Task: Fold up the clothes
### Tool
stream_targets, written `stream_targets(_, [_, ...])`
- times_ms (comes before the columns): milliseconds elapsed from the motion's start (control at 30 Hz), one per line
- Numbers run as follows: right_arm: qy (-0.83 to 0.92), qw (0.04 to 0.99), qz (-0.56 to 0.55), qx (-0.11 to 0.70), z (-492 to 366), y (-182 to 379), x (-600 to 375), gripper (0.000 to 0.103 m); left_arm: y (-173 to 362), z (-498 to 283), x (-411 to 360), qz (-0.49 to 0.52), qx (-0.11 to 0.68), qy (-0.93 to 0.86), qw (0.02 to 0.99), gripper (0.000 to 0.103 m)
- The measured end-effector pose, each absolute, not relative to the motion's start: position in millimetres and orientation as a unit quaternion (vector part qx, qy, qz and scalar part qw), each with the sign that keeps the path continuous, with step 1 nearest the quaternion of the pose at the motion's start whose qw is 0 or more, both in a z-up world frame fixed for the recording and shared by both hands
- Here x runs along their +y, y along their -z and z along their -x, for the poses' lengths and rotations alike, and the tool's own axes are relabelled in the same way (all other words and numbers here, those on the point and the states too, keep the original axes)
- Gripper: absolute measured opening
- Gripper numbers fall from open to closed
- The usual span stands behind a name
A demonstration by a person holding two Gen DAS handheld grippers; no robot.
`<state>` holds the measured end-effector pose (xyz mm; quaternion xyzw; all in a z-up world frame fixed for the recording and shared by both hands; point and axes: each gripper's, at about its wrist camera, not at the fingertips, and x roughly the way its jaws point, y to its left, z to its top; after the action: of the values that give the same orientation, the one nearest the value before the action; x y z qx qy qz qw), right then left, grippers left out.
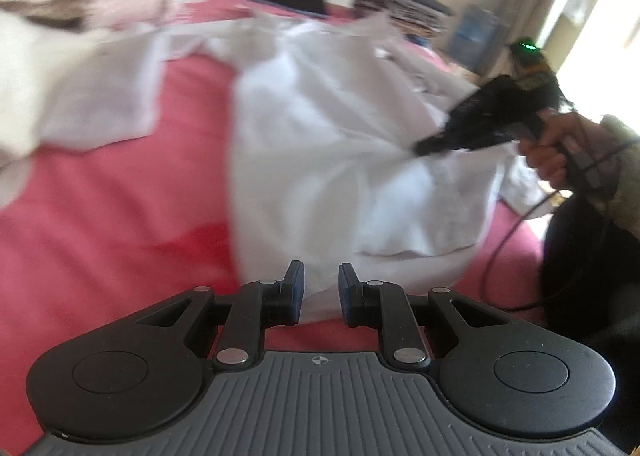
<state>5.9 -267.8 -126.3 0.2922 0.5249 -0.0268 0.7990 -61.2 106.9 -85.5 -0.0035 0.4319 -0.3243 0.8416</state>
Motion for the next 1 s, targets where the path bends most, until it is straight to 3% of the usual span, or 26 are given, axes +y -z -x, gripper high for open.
stream_targets(133, [0.018,0.788,-0.316,0.528,-4.3,128.8,-270.1,0.003,86.3,56.3,107.7,-0.017,0.431,0.302,0.850,0.019])
stream_targets(267, [0.016,0.780,-0.327,0.533,-0.8,130.0,-272.8,0.004,90.3,59.6,88.4,-0.091,0.419,0.311,0.848,0.034])
stream_targets(567, [0.002,0.773,-0.321,0.547,2.5,132.3,-267.1,0.007,107.3,69.2,67.0,-0.229,0.379,0.294,0.847,0.034])
stream_targets(1000, [-0.007,0.773,-0.317,0.549,4.2,135.8,-266.1,0.007,115.7,83.6,69.5,-0.278,0.363,0.275,0.846,0.034])
